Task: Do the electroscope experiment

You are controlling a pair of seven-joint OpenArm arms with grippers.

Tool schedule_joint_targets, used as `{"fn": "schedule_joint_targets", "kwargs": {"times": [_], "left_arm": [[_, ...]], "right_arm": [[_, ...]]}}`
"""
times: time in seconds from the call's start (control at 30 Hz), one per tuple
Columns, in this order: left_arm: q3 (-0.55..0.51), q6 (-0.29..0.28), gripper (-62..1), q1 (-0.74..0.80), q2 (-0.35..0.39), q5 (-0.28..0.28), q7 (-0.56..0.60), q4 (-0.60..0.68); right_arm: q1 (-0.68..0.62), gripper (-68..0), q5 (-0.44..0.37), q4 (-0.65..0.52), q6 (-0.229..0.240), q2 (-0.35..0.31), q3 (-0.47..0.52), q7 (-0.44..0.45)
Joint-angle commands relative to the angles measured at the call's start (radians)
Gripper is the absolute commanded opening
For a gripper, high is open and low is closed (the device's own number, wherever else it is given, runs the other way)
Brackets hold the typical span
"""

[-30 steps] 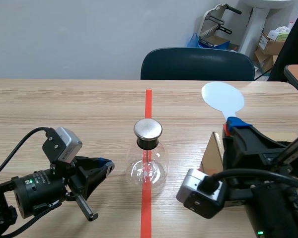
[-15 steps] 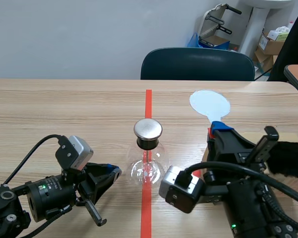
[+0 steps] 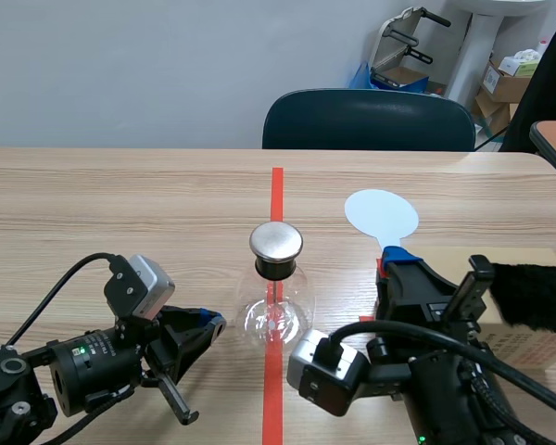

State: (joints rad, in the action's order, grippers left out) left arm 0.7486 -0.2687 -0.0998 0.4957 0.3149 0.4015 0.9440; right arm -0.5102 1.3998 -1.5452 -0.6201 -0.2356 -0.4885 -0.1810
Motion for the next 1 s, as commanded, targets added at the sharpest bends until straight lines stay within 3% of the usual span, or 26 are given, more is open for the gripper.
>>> {"fn": "schedule_joint_targets", "kwargs": {"times": [0.0, 0.97], "left_arm": [[-0.003, -0.003, -56.9, 0.0, -0.007, 0.009, 0.017, 0.016], [-0.003, -0.006, -56.8, 0.0, -0.007, 0.01, 0.021, 0.016]], "right_arm": [[0.014, -66.2, 0.007, -0.011, -0.007, -0.002, 0.003, -0.002], [0.014, -66.2, 0.007, -0.011, -0.008, -0.003, 0.003, 0.0]]}}
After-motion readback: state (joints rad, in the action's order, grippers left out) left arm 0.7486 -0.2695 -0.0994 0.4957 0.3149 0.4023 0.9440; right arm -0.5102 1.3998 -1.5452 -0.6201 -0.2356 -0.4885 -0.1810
